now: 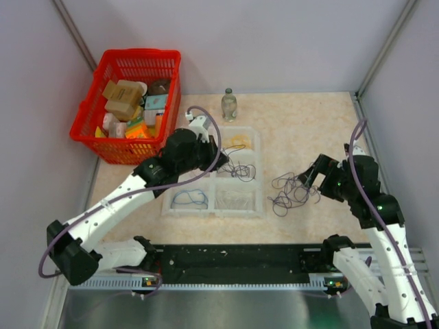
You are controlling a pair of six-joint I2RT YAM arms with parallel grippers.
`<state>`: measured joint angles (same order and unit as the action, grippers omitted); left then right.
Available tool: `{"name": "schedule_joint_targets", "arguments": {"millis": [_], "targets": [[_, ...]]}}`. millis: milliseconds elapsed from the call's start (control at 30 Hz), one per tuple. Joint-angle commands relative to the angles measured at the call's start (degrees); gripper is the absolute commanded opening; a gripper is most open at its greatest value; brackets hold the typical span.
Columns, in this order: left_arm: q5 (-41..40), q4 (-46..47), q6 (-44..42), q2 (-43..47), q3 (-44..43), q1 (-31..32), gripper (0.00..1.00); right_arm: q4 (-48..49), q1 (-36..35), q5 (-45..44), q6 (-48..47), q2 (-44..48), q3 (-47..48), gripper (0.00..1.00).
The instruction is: Untangle the cables
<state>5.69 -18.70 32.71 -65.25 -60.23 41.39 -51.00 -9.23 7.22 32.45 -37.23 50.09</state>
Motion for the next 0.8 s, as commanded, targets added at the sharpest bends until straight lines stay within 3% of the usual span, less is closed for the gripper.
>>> {"name": "schedule_joint_targets", "arguments": {"millis": [0, 133, 333, 533, 767], "targets": [[-2.1, -0.5, 4.6, -7.3, -6.4, -0.1, 0.0, 0.5, -0.3, -0.2, 0.4, 0.0, -0.2, 0.99], [-10.2, -4.8, 4.3, -14.4, -10.5, -0.5, 0.0, 0.3, -0.3, -0.5, 0.4, 0.1, 0.2, 0.99], [-21.5, -2.3, 1.0, -24.5, -11.7, -0.9, 0.0, -0.3, -0.3, -0.5, 0.6, 0.8, -0.4, 0.99], [-21.1, -8.4, 1.0, -35.5, -16.2, -1.0, 0.0, -0.2, -0.3, -0.5, 0.8, 0.8, -1.1, 0.99], [-17.6, -2.3, 2.6, -35.8, -7.3, 0.4, 0.0, 0.6, -0.3, 0.1, 0.9, 0.5, -2.5, 0.99]]}}
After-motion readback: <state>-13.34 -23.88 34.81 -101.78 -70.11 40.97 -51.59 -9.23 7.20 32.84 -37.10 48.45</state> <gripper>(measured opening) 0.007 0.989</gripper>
